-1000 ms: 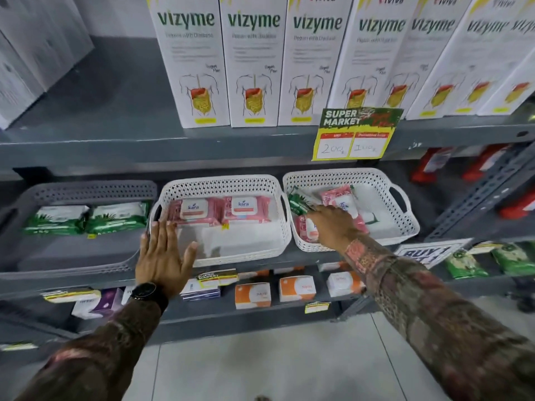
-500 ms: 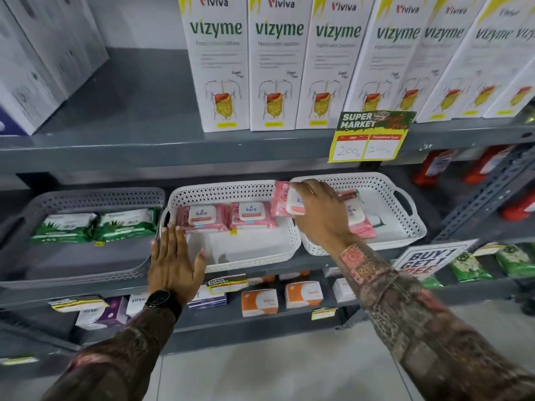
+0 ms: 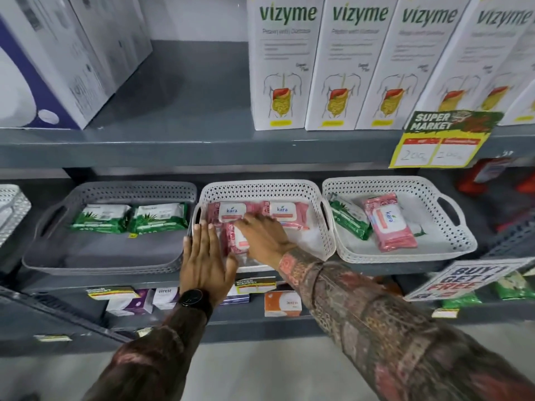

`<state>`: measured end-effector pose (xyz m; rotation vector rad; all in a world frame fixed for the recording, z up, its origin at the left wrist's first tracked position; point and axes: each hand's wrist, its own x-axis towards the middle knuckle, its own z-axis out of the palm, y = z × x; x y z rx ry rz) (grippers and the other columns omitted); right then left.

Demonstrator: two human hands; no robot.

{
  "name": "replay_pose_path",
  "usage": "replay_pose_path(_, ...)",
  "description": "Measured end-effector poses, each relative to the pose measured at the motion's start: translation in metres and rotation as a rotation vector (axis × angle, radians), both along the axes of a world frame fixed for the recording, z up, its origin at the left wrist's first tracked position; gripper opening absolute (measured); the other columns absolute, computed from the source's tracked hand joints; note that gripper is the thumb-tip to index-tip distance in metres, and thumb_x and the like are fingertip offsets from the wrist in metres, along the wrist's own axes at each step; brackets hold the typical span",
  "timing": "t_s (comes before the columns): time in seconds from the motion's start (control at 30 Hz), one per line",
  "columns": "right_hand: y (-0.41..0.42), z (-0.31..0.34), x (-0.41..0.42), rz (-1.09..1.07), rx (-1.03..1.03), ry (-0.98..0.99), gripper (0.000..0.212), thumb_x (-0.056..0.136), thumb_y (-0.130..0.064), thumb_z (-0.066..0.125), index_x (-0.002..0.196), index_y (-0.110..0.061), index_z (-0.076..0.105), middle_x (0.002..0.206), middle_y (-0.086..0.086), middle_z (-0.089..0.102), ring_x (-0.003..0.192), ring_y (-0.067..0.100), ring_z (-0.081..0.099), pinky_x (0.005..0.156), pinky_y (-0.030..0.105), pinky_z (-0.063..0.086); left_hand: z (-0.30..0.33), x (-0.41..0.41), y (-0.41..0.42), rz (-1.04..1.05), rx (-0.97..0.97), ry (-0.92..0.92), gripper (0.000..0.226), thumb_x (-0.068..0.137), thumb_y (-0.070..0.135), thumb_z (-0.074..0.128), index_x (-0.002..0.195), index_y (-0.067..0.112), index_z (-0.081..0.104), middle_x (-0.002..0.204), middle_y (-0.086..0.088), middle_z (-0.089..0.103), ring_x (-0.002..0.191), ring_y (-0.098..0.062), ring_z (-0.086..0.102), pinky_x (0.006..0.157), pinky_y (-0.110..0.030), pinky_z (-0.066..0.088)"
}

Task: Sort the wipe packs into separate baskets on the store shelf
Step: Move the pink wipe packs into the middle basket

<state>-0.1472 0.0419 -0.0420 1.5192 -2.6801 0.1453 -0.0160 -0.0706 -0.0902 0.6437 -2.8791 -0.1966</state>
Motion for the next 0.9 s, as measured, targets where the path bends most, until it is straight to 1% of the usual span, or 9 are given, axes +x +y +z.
replay_pose_path(0.1, 0.015, 0.005, -0.008, 0.011, -0.090, -0.084, 0.082, 0.083, -0.028, 0.085, 0.154, -0.019, 0.045, 0.148, 0.008, 0.055, 0.125, 0.026, 0.059, 0.106, 0.046, 0.053, 0.000, 0.000, 0.000, 0.001, -0.006, -0.002, 0.084, 0.093, 0.049, 0.020, 0.160, -0.003, 0.016, 0.169, -0.023, 0.008, 0.159, -0.033, 0.007, 0.130, -0.050, 0.003)
replay_pose_path(0.13, 0.025, 0.009, -0.013, -0.035, -0.166, -0.098, 0.078, 0.085, -0.034, 0.083, 0.153, -0.019, 0.047, 0.147, 0.008, 0.057, 0.126, 0.026, 0.059, 0.106, 0.046, 0.053, -0.001, 0.000, 0.000, 0.003, -0.009, -0.001, 0.084, 0.094, 0.050, 0.019, 0.160, -0.002, 0.015, 0.169, -0.022, 0.006, 0.160, -0.033, 0.006, 0.130, -0.050, 0.003)
replay_pose_path(0.23, 0.066, 0.021, -0.043, -0.298, -0.424, -0.027, 0.053, 0.096, -0.027, 0.070, 0.145, -0.015, 0.055, 0.141, 0.011, 0.062, 0.123, 0.027, 0.062, 0.095, 0.043, 0.060, -0.002, 0.000, -0.001, 0.004, 0.003, 0.012, 0.084, 0.094, 0.051, 0.019, 0.160, -0.001, 0.013, 0.169, -0.021, 0.005, 0.160, -0.032, 0.004, 0.130, -0.050, 0.003)
replay_pose_path(0.3, 0.101, 0.025, -0.068, -0.534, -0.494, -0.007, 0.050, 0.095, -0.017, 0.067, 0.143, -0.009, 0.056, 0.141, 0.017, 0.059, 0.128, 0.033, 0.058, 0.098, 0.047, 0.057, -0.002, 0.001, -0.002, 0.007, 0.001, 0.002, 0.085, 0.094, 0.052, 0.017, 0.160, -0.001, 0.012, 0.170, -0.021, 0.005, 0.160, -0.032, 0.003, 0.130, -0.050, 0.003)
replay_pose_path(0.4, 0.157, 0.022, -0.100, -0.875, -0.305, -0.011, 0.061, 0.093, -0.022, 0.071, 0.146, -0.002, 0.047, 0.146, 0.025, 0.048, 0.136, 0.042, 0.046, 0.106, 0.056, 0.051, -0.001, 0.000, -0.001, 0.007, 0.001, -0.010, 0.086, 0.094, 0.054, 0.014, 0.161, -0.001, 0.011, 0.170, -0.021, 0.004, 0.160, -0.032, 0.002, 0.130, -0.051, 0.003)
replay_pose_path(0.5, 0.192, 0.015, -0.113, -1.042, -0.104, -0.075, 0.067, 0.089, -0.026, 0.073, 0.141, 0.002, 0.042, 0.141, 0.027, 0.046, 0.128, 0.044, 0.047, 0.103, 0.056, 0.049, -0.001, 0.000, 0.001, 0.011, 0.000, -0.005, 0.086, 0.094, 0.055, 0.013, 0.160, -0.001, 0.011, 0.169, -0.019, 0.004, 0.160, -0.031, 0.002, 0.130, -0.051, 0.003)
replay_pose_path(0.6, 0.203, 0.007, -0.116, -1.110, -0.051, -0.134, 0.076, 0.087, -0.026, 0.077, 0.146, -0.001, 0.035, 0.142, 0.026, 0.044, 0.127, 0.043, 0.048, 0.100, 0.055, 0.051, 0.000, 0.001, 0.002, 0.007, 0.006, 0.002, 0.087, 0.095, 0.055, 0.010, 0.160, -0.001, 0.011, 0.169, -0.020, 0.004, 0.159, -0.031, 0.002, 0.130, -0.051, 0.003)
replay_pose_path(0.73, 0.204, 0.003, -0.117, -1.104, -0.114, -0.144, 0.084, 0.084, -0.023, 0.082, 0.149, -0.002, 0.032, 0.138, 0.026, 0.048, 0.122, 0.043, 0.052, 0.093, 0.054, 0.055, 0.004, 0.001, 0.003, -0.009, 0.009, -0.009, 0.086, 0.094, 0.053, 0.012, 0.160, -0.001, 0.012, 0.170, -0.022, 0.007, 0.160, -0.033, 0.004, 0.130, -0.051, 0.002)
replay_pose_path(0.9, 0.192, 0.025, -0.113, -1.013, -0.409, -0.092, 0.087, 0.074, -0.017, 0.089, 0.145, -0.005, 0.041, 0.135, 0.022, 0.055, 0.121, 0.041, 0.056, 0.097, 0.053, 0.055, 0.007, 0.000, 0.005, 0.006, 0.006, -0.034, 0.085, 0.094, 0.053, 0.011, 0.161, 0.000, 0.010, 0.170, -0.020, 0.004, 0.160, -0.031, 0.001, 0.130, -0.050, 0.001)
